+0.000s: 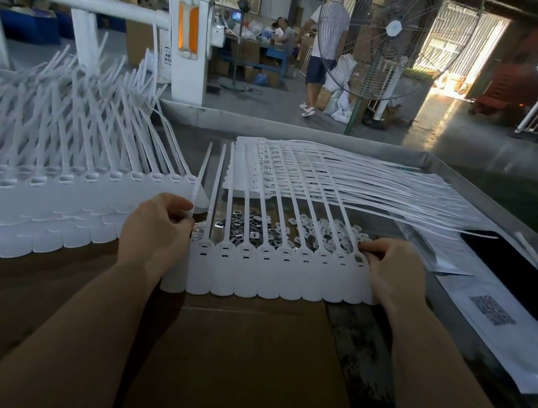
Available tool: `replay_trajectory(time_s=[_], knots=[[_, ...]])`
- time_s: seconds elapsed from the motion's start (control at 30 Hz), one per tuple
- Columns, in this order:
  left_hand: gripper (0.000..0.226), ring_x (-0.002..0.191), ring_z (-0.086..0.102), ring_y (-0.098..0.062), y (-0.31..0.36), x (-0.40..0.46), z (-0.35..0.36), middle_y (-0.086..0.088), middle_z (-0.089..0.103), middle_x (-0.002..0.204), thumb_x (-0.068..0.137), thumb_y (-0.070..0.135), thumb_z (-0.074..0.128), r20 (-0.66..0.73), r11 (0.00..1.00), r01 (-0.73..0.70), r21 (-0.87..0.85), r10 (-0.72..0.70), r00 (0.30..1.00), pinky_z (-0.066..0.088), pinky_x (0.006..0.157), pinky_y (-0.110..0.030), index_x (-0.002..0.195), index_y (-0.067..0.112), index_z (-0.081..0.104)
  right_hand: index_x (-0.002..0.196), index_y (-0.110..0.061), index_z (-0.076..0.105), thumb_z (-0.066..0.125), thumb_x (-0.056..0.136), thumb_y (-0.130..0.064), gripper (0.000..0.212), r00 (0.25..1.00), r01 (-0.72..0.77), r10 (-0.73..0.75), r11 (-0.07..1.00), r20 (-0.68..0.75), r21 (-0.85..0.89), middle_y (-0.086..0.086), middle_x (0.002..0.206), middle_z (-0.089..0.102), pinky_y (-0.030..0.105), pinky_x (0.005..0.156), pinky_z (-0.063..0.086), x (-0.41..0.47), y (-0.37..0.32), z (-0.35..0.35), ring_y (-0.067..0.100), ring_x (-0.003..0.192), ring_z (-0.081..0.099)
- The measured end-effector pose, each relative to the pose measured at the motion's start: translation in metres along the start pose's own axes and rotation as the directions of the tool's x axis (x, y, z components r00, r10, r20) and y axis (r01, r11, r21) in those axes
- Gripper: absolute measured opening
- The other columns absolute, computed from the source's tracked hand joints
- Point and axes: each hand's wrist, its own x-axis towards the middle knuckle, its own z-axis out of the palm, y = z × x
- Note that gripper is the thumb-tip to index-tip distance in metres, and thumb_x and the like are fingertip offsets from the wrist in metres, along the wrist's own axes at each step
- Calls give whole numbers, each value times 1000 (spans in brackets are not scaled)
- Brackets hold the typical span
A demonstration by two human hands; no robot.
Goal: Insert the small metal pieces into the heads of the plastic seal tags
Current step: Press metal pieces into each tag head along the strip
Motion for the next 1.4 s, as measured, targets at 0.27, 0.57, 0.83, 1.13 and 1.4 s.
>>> replay_trajectory(time_s=[0.27, 0.57, 0.83, 1.13, 1.4], knots=[[20, 86, 51, -11, 1, 0, -1, 8, 57, 89, 87, 16, 60, 0, 1000, 9, -7, -9, 1000, 42, 77, -28, 107, 18, 63, 103, -5, 64, 45, 97, -13, 21, 990, -24, 29, 999, -139, 39, 15, 104, 62, 29, 71, 35, 0, -2, 1, 28, 93, 55], [20, 85, 52, -10, 3, 0, -1, 8, 58, 89, 87, 16, 60, 7, 1000, 9, -18, -9, 1000, 41, 77, -26, 107, 17, 64, 95, -6, 70, 57, 90, -12, 16, 989, -52, 92, 951, -119, 303, 8, 89, 69, 35, 80, 51, 0, -3, -6, 24, 86, 63], [20, 87, 53, -12, 3, 0, -1, 6, 58, 90, 88, 16, 60, 18, 1000, 20, -17, -19, 1000, 42, 77, -28, 108, 18, 63, 97, -11, 71, 62, 86, -6, 15, 994, -65, 93, 926, -56, 372, 8, 90, 70, 43, 87, 53, -1, -5, -7, 22, 85, 65], [21, 85, 52, -11, 2, -1, 0, 7, 58, 90, 87, 15, 60, 19, 1000, 14, -18, -14, 1000, 41, 77, -27, 108, 17, 63, 88, -11, 73, 68, 82, -10, 8, 994, -84, 103, 921, -30, 381, 0, 81, 67, 30, 76, 50, -2, 0, -9, 13, 78, 62], [21, 85, 51, -10, 1, -2, 0, 8, 57, 89, 87, 15, 60, 18, 1000, 18, -20, -18, 1000, 40, 76, -26, 108, 18, 63, 88, -11, 72, 66, 84, -9, 7, 990, -135, 108, 907, 90, 398, 0, 80, 64, 23, 68, 42, -1, 3, -12, 6, 72, 56]])
